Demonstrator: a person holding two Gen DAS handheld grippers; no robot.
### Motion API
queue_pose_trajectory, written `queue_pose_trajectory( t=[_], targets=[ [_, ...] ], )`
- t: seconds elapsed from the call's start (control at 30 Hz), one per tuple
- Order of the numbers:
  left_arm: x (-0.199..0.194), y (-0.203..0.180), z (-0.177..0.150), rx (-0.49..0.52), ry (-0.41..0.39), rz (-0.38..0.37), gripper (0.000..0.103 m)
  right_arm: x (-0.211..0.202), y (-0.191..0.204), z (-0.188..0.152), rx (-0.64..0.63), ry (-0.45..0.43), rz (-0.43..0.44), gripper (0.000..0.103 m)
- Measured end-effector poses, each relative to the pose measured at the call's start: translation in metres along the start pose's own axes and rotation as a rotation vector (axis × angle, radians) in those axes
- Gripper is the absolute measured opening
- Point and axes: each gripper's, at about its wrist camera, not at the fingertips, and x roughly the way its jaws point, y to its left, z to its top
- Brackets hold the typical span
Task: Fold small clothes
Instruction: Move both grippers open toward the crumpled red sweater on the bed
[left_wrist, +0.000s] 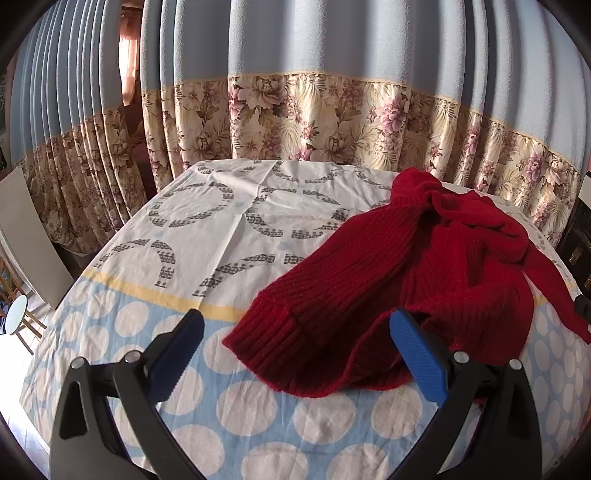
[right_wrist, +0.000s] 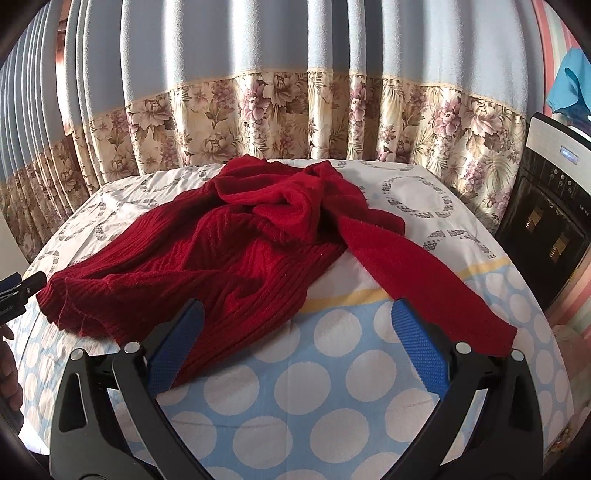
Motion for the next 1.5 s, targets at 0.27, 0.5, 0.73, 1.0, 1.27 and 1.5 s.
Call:
queue_pose_trajectory(
  t=[0.27, 0.5, 0.73, 1.0, 1.27, 1.5],
  targets=[
    [-0.006, 0.003, -0.005, -0.005, -0.007, 0.004, 0.101, -0.008, 0.004, -0.007, -0.004, -0.007, 0.002, 0.1],
    [-0.01, 0.006, -0.01, -0.006, -0.005, 0.003, 0.101, -0.013, 0.009, -0.01, -0.008, -0.004, 0.009, 0.1],
    [-0.011, 0.008, -0.013, -0.004, -0.004, -0.001, 0.101, -0.014, 0.011, -0.01, -0.011, -0.005, 0.008, 0.1],
    [-0.01, 0.01, -0.016, -0.009, 0.001, -0.005, 0.101, -0.01, 0.017, -0.009, -0.026, 0.004, 0.014, 0.1],
    [-0.001, 0.013, -0.015, -0.007, 0.016, -0.007, 0.101, -0.003, 0.021, -0.008, -0.026, 0.017, 0.012, 0.1],
    [0.004, 0.016, -0.015, -0.007, 0.022, -0.013, 0.101, 0.0, 0.026, -0.008, -0.034, 0.023, 0.013, 0.1]
  ],
)
